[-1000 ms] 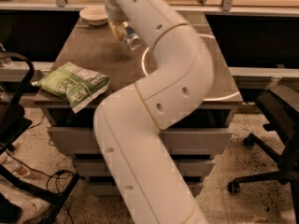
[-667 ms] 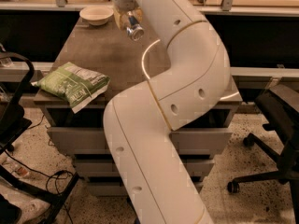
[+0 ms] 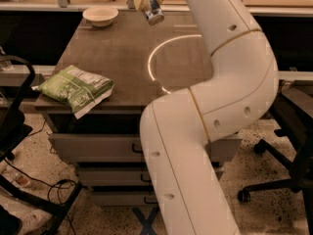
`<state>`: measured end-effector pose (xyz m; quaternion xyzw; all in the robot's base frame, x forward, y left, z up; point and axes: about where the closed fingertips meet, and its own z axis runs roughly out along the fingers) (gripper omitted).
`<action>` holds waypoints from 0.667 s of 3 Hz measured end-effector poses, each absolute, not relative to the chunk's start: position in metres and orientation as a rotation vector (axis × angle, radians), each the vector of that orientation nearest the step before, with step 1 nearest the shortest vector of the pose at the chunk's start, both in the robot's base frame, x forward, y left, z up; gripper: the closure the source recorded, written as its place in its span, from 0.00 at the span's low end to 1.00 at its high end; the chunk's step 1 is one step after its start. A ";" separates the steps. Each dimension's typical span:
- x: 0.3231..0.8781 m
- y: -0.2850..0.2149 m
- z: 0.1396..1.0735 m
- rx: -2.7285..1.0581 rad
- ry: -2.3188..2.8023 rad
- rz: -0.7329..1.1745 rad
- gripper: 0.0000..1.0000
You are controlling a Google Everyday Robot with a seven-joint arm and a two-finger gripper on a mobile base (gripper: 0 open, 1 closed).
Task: Place redbull can upright
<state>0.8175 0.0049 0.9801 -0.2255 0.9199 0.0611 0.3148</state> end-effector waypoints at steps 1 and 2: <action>0.824 -0.031 0.952 -0.591 2.368 0.329 1.00; 0.819 -0.061 0.874 -0.592 2.375 0.444 1.00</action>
Offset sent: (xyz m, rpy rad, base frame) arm -0.1202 -0.0484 -0.0263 0.2564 -0.3048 0.2142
